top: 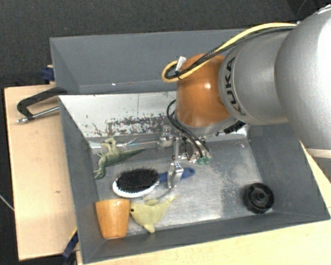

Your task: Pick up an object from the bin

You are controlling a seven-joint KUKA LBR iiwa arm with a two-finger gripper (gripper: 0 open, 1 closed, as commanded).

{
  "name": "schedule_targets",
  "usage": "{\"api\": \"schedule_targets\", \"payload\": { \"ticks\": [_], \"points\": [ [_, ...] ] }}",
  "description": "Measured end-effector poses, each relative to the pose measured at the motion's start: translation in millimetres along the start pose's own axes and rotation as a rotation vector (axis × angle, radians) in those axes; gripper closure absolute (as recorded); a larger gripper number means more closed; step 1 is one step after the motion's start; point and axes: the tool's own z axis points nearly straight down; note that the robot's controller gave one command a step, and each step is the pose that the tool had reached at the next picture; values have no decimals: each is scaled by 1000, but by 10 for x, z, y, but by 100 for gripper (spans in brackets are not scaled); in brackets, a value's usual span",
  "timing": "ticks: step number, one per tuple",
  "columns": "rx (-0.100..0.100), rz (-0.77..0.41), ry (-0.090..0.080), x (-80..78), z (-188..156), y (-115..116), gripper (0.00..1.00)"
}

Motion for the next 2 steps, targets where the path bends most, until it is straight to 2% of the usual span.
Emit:
{"api": "schedule_targets", "payload": {
  "ticks": [1, 2],
  "points": [
    [1, 3, -5, -15, -32, -27, 100],
    [1, -1, -14, -84, -1399, 9, 100]
  ]
}}
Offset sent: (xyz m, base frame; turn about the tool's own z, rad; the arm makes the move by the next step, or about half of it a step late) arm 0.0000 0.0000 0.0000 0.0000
